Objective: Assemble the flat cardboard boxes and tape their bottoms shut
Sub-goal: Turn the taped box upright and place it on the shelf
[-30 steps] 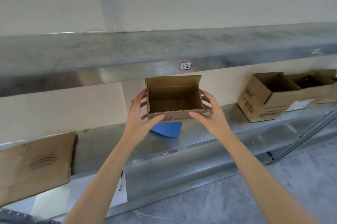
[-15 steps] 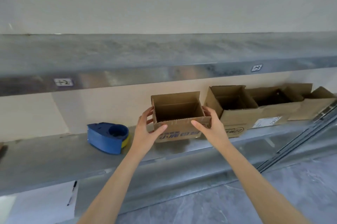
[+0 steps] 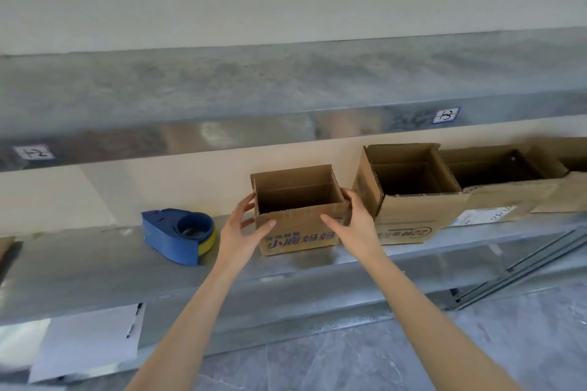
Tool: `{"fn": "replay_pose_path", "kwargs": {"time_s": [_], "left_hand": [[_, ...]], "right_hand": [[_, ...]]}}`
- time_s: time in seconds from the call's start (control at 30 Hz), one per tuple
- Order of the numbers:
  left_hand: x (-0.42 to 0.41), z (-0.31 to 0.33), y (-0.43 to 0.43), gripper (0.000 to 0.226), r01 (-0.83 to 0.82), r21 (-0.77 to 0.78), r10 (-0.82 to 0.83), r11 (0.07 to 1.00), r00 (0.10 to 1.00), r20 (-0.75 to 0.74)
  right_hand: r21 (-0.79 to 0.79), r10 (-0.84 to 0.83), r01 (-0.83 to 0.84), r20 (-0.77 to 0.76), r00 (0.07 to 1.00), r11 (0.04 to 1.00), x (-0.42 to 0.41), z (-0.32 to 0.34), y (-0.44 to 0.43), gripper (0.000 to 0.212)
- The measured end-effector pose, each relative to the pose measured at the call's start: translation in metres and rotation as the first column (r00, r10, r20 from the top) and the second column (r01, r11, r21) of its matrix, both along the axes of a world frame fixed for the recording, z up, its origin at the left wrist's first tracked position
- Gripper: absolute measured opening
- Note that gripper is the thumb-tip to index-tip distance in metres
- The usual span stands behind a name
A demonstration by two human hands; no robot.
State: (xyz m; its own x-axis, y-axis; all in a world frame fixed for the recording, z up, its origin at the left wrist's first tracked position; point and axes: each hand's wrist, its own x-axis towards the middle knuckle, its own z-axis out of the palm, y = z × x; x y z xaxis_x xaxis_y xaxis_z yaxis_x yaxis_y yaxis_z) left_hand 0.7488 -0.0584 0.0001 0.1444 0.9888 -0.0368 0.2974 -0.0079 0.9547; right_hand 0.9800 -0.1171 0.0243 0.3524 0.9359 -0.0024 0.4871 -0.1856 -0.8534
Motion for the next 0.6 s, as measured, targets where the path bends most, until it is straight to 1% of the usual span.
{"fn": "replay_pose_path", "kwargs": {"time_s": [0.1,0.23,0.33,0.43,0.53,0.6], "left_hand": [[0.009,-0.001,-0.001,0.069,0.001,-0.002,-0.001,1.0,1.0,0.013],[0.022,-0.003,0.0,0.067,0.01,-0.003,-0.01,1.0,1.0,0.028],[0.034,-0.002,-0.001,0.068,0.028,0.001,-0.028,1.0,1.0,0.0],[0.043,0.0,-0.004,0.073,0.073,-0.003,-0.073,0.997,0.997,0.002],[0.038,0.005,-0.006,0.078,0.127,0.011,-0.126,0.992,0.988,-0.083],[0.024,0.01,-0.008,0.075,0.141,0.058,-0.126,0.988,0.969,-0.21]], "right_hand": [[0.092,0.022,-0.031,0.1,0.995,0.995,0.005,0.01,0.002,0.07],[0.186,0.059,-0.111,0.262,0.963,0.976,0.009,0.028,0.005,0.06],[0.202,0.069,-0.151,0.366,0.928,0.968,0.01,0.038,0.004,0.058],[0.191,0.087,-0.183,0.425,0.901,0.964,0.01,0.043,0.002,0.058],[0.162,0.114,-0.213,0.469,0.876,0.964,0.009,0.047,0.004,0.058],[0.131,0.128,-0.229,0.528,0.839,0.965,0.005,0.048,0.009,0.059]]}}
